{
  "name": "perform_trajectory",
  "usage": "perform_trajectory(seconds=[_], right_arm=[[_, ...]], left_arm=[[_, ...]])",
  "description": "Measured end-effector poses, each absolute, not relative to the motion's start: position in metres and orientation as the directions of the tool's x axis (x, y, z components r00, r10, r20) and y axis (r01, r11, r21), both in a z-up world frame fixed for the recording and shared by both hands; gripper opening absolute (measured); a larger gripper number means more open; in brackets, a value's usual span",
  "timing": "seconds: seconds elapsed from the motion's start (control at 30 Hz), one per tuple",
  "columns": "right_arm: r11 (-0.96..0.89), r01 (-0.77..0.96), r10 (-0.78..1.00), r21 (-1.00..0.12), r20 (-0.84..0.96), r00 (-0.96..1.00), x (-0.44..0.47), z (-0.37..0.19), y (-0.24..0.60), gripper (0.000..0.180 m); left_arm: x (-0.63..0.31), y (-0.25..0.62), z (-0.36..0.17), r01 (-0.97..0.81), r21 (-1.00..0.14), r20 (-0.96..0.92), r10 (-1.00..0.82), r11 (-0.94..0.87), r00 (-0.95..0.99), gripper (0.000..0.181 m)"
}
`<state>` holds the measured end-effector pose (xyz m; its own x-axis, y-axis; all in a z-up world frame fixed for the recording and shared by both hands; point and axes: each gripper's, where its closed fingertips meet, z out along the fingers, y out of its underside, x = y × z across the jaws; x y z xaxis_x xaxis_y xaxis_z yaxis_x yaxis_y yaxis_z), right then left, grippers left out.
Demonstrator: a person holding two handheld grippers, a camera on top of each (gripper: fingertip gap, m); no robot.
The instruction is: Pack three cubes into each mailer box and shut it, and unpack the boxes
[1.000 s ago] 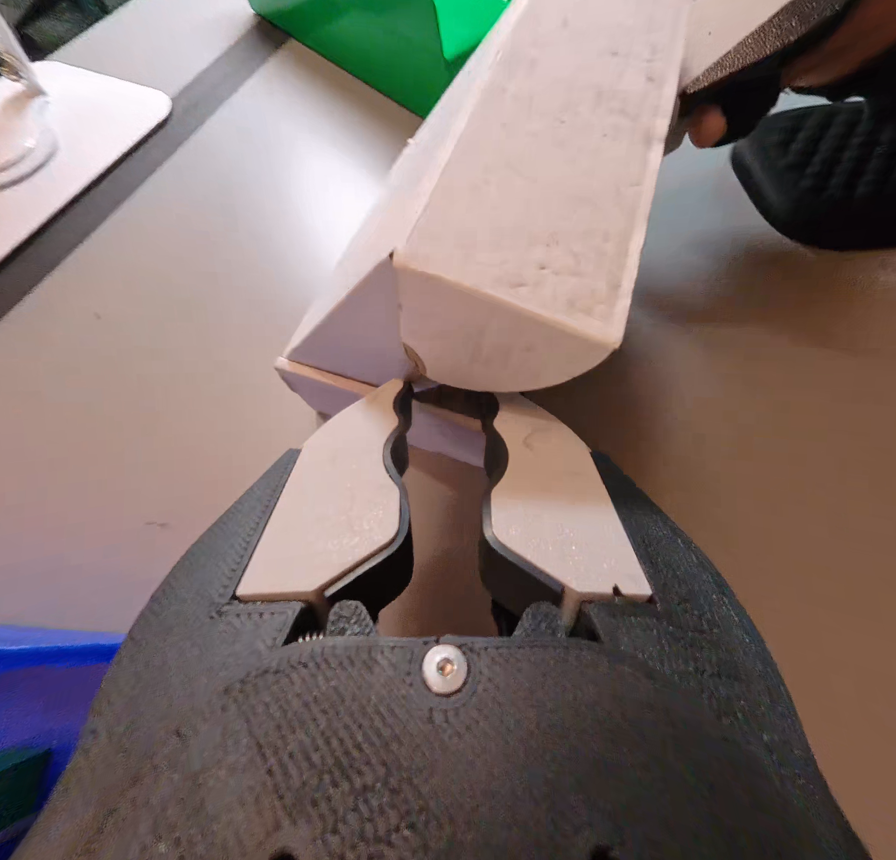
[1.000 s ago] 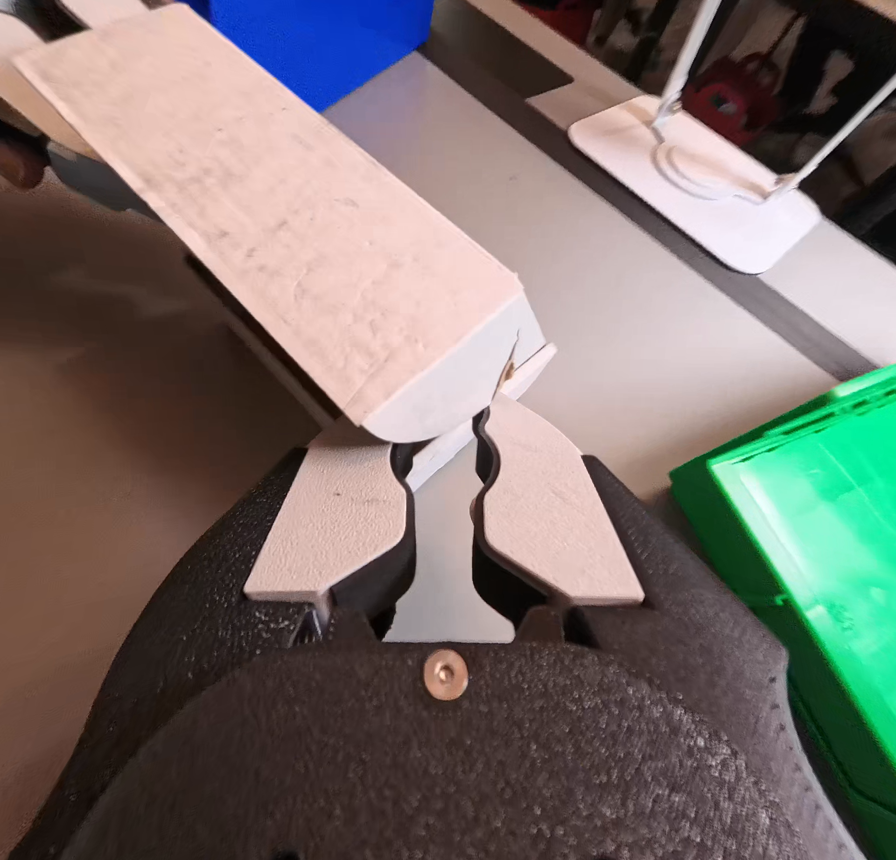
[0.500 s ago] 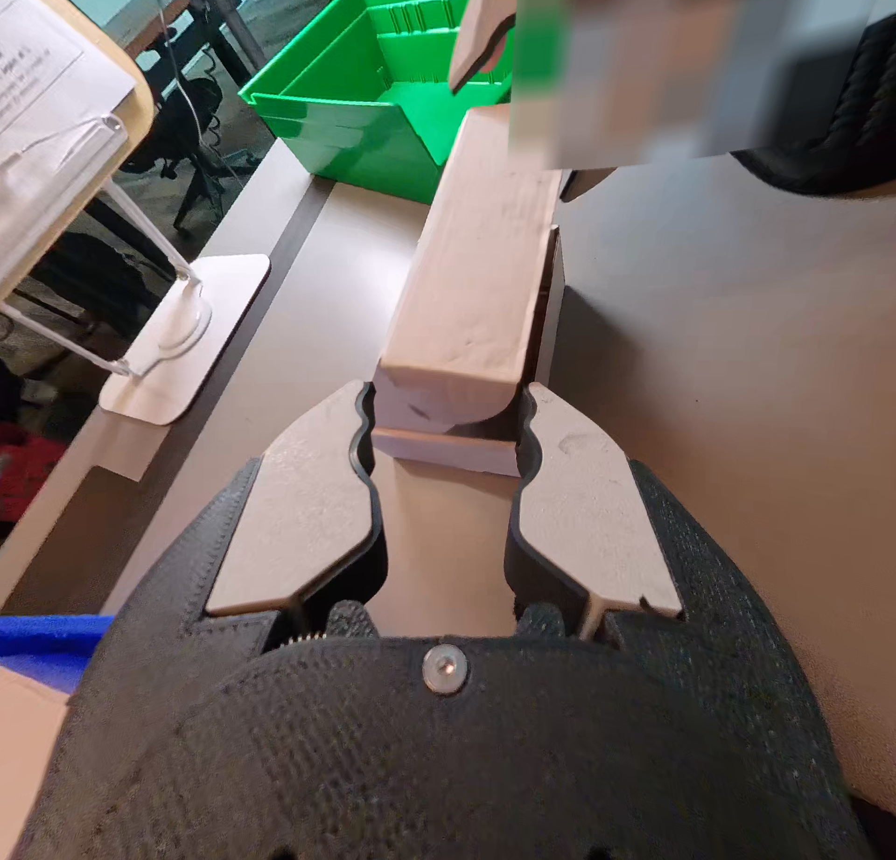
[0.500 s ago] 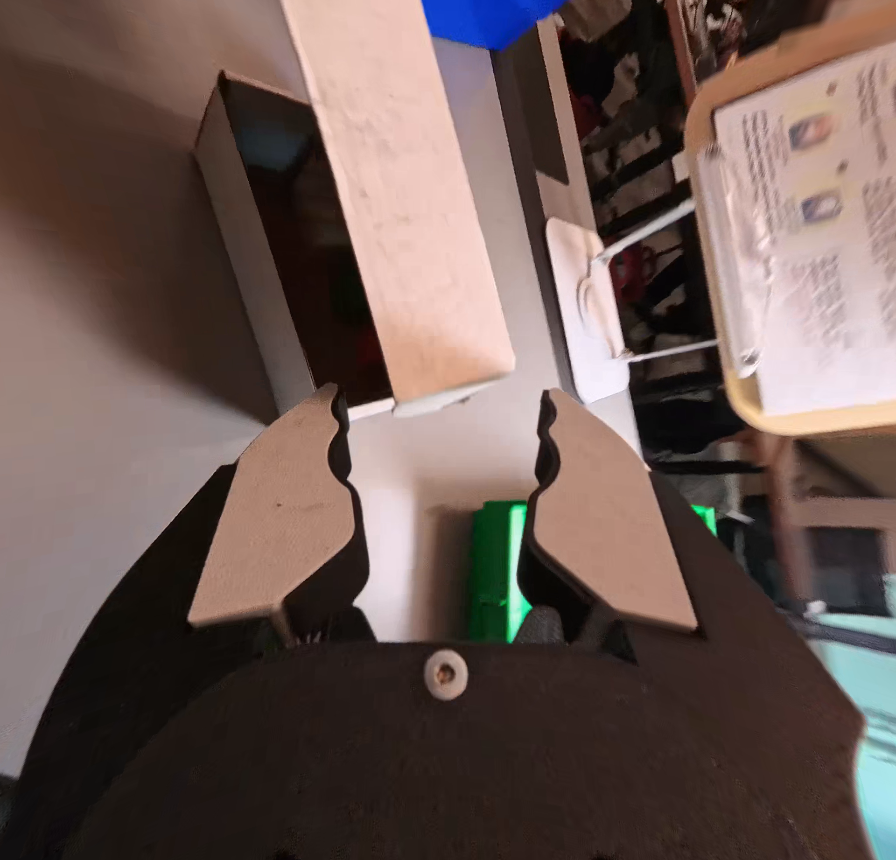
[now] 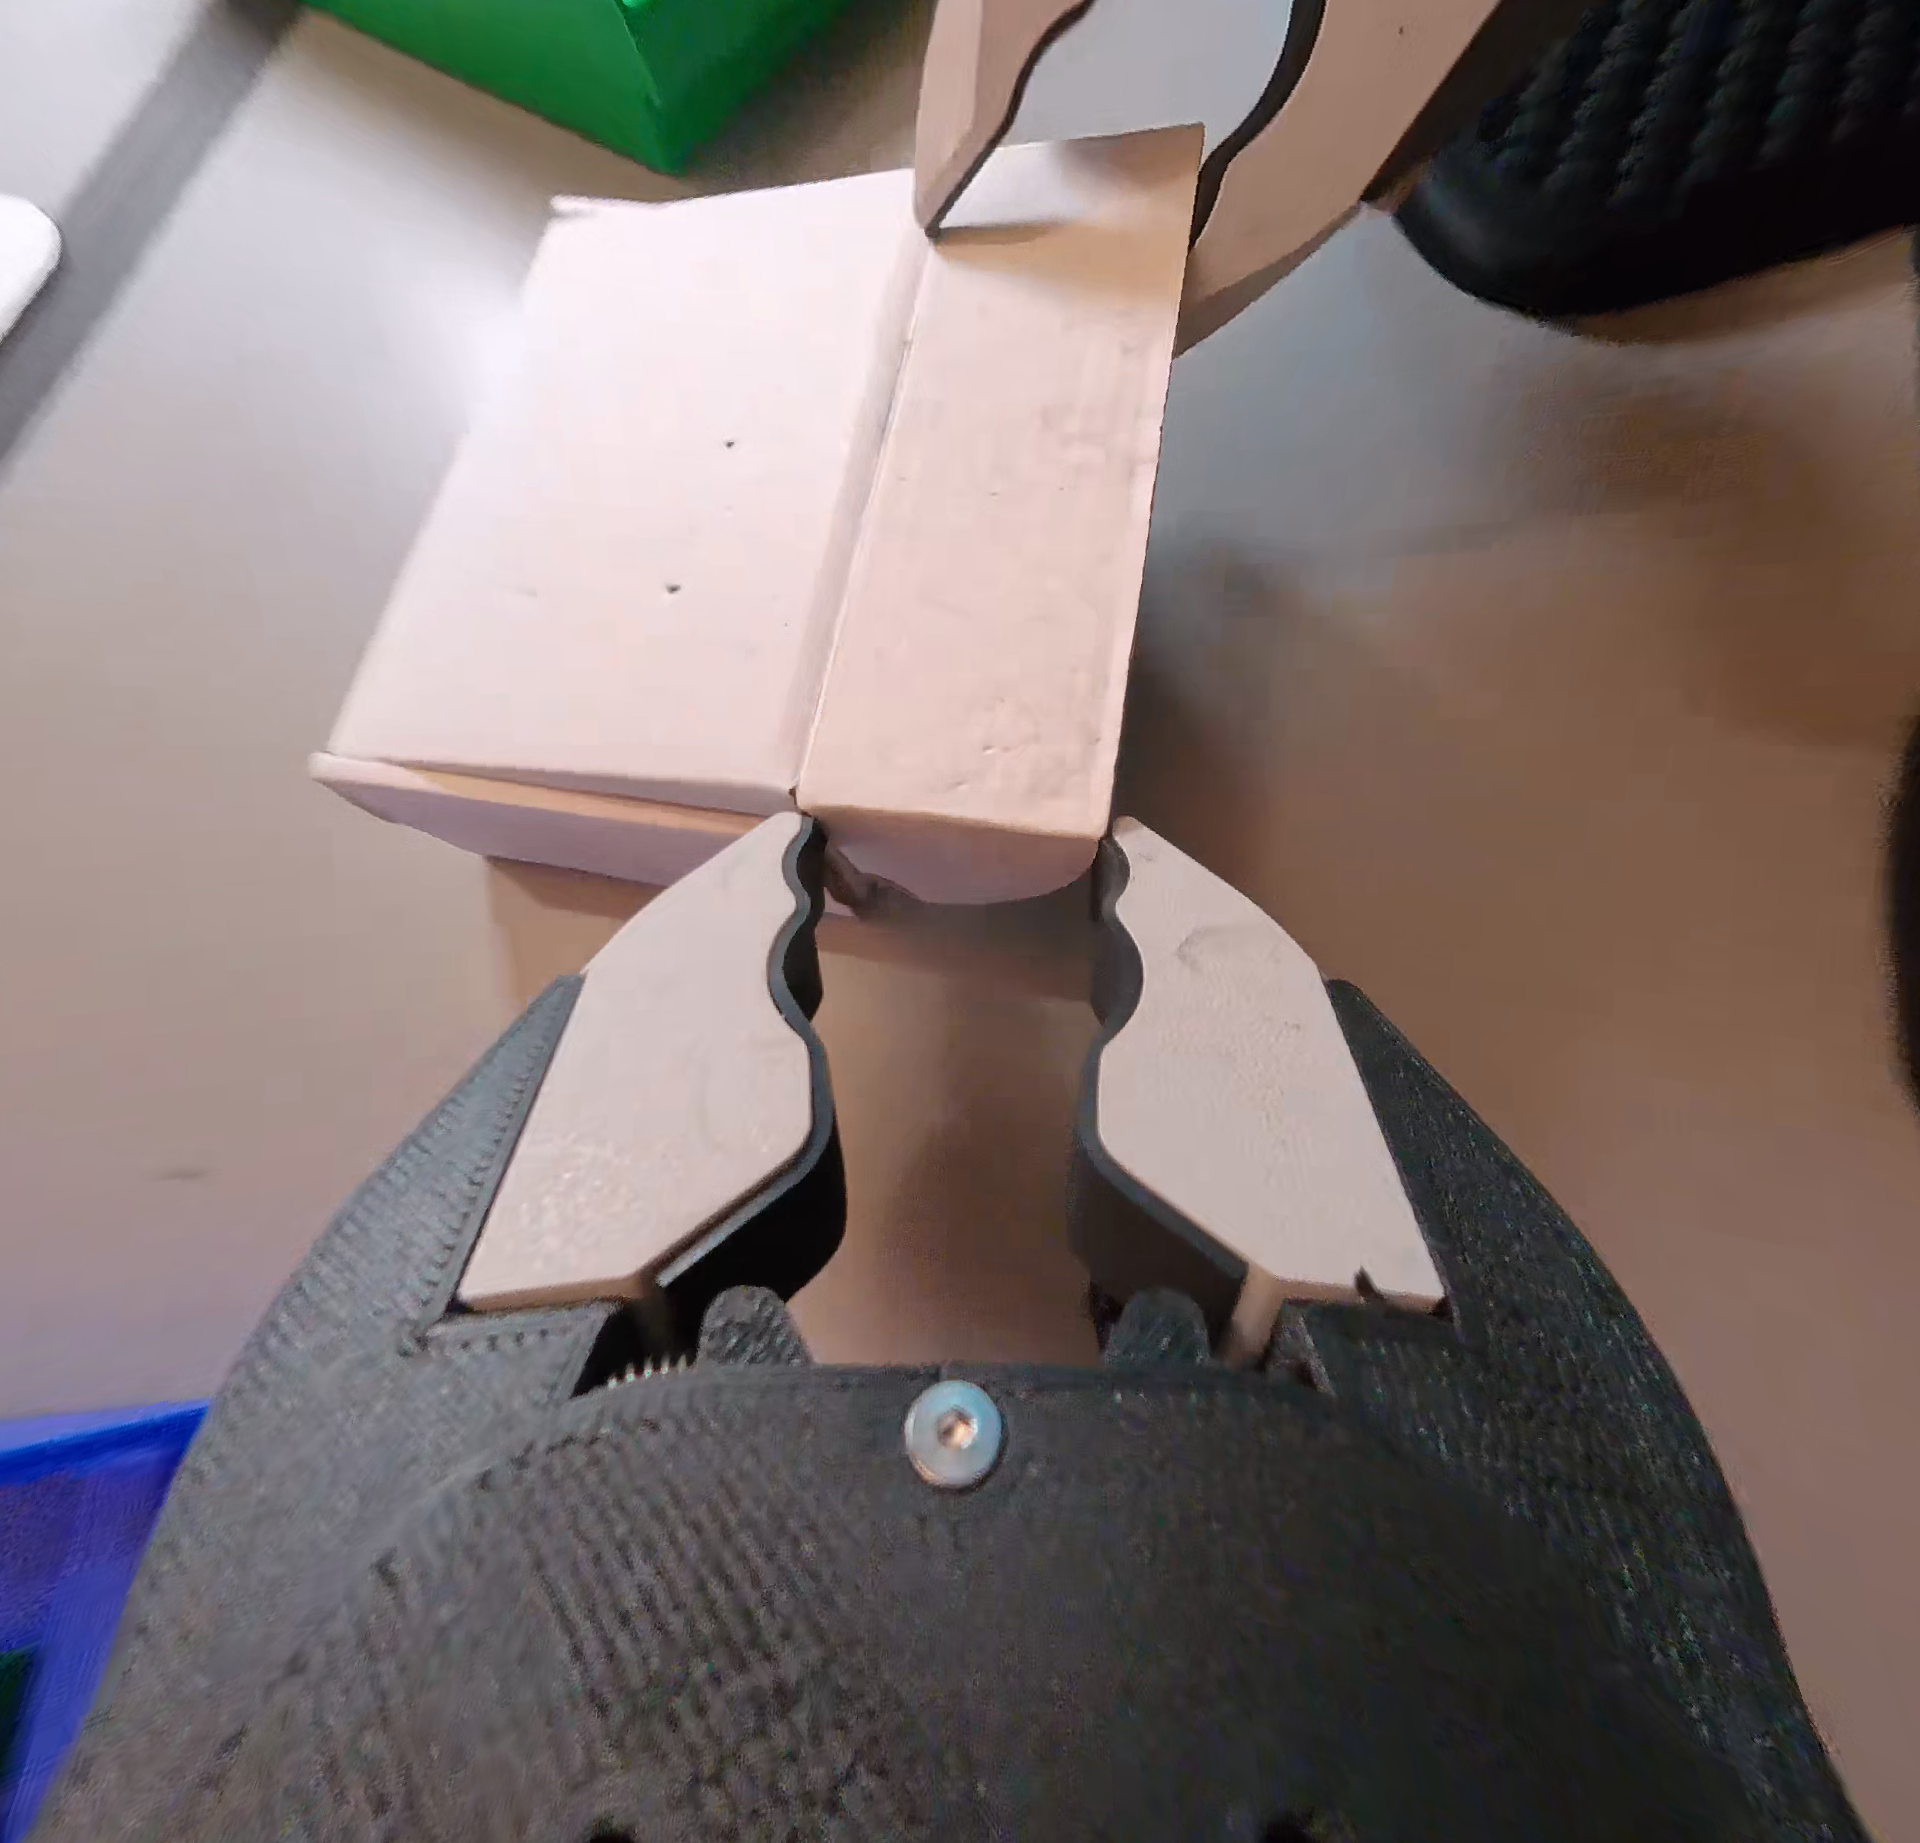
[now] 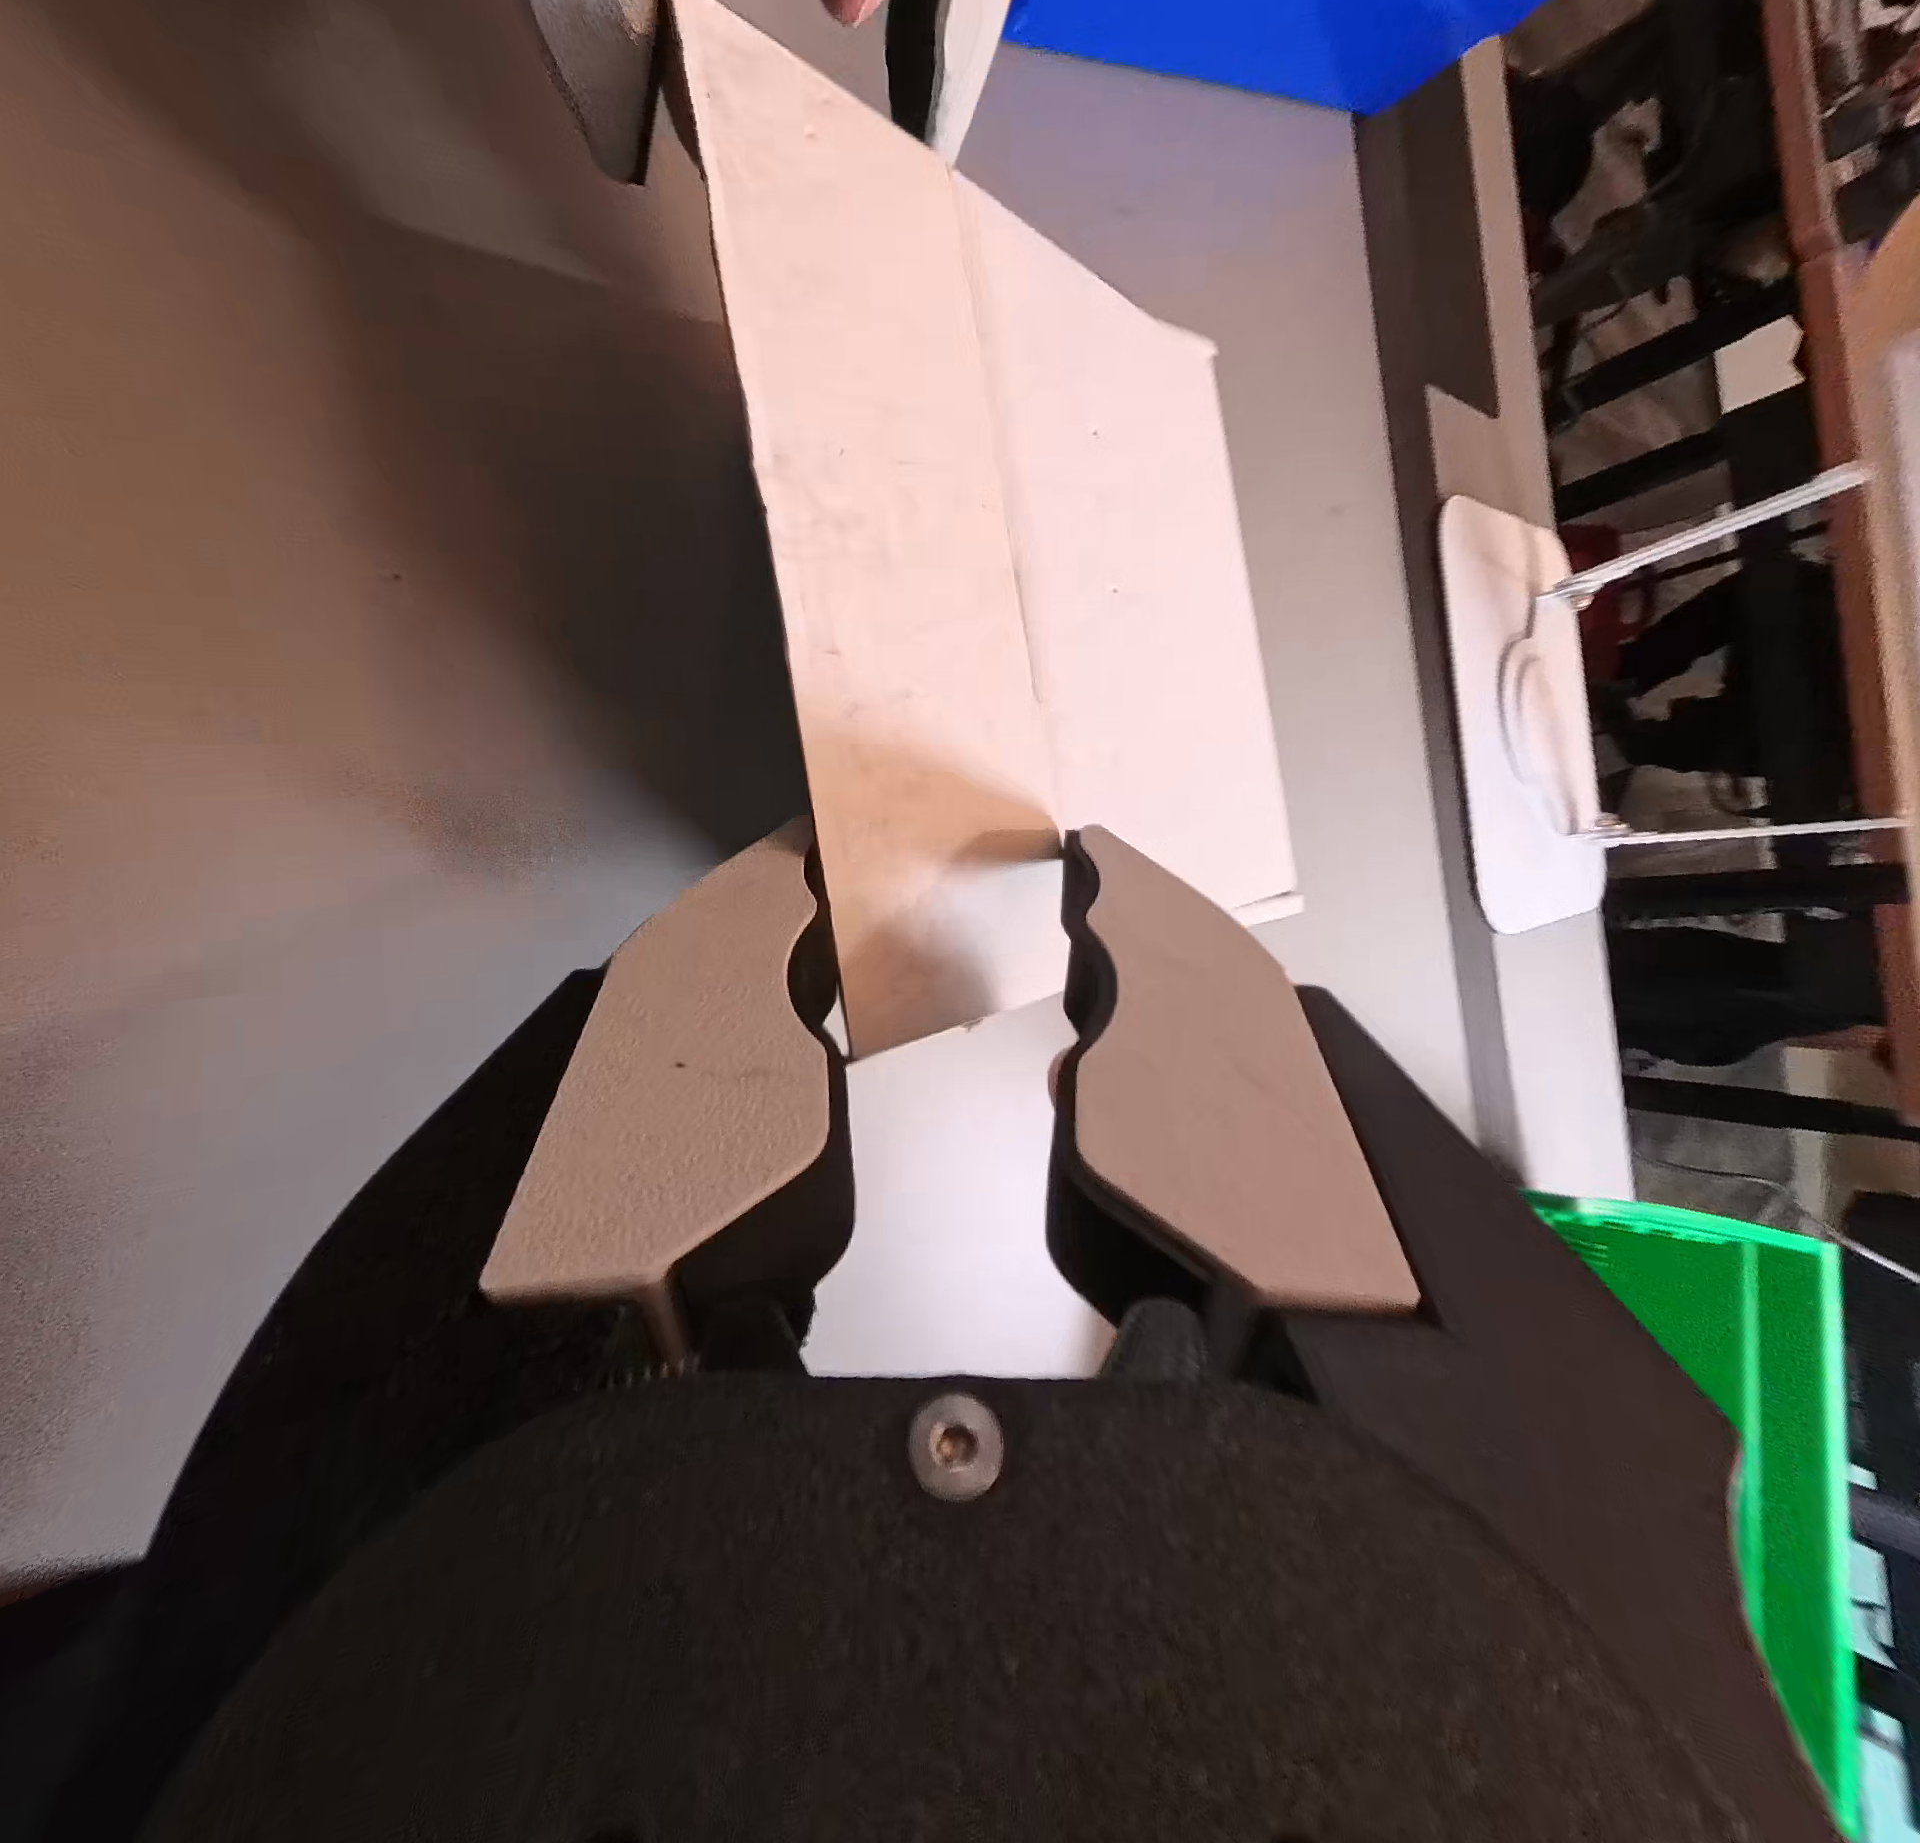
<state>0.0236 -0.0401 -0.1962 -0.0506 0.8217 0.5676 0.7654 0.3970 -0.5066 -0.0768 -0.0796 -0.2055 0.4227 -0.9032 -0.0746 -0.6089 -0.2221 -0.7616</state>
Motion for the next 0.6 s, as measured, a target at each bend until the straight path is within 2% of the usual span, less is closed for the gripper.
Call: perform_trajectory(seconds=[0.2, 0.4, 0.5, 0.6], right_arm=[[0.32, 0.758, 0.871, -0.568, 0.49, 0.0, 0.022, -0.209, -0.041, 0.036], [0.225, 0.76, 0.914, -0.61, 0.402, 0.053, 0.022, -0.212, -0.04, 0.032], [0.215, 0.769, 0.917, -0.602, 0.395, 0.053, 0.022, -0.212, -0.04, 0.032], [0.22, 0.768, 0.925, -0.602, 0.378, 0.031, 0.022, -0.212, -0.044, 0.04]], left_arm=[[-0.07, -0.087, -0.205, -0.419, -0.752, 0.299, -0.83, -0.509, 0.471, 0.049], [-0.065, -0.096, -0.209, -0.295, -0.601, 0.594, -0.663, -0.742, 0.456, 0.049], [-0.064, -0.097, -0.207, -0.235, -0.55, 0.683, -0.594, -0.801, 0.425, 0.05], [-0.067, -0.097, -0.207, -0.226, -0.55, 0.685, -0.59, -0.804, 0.428, 0.051]])
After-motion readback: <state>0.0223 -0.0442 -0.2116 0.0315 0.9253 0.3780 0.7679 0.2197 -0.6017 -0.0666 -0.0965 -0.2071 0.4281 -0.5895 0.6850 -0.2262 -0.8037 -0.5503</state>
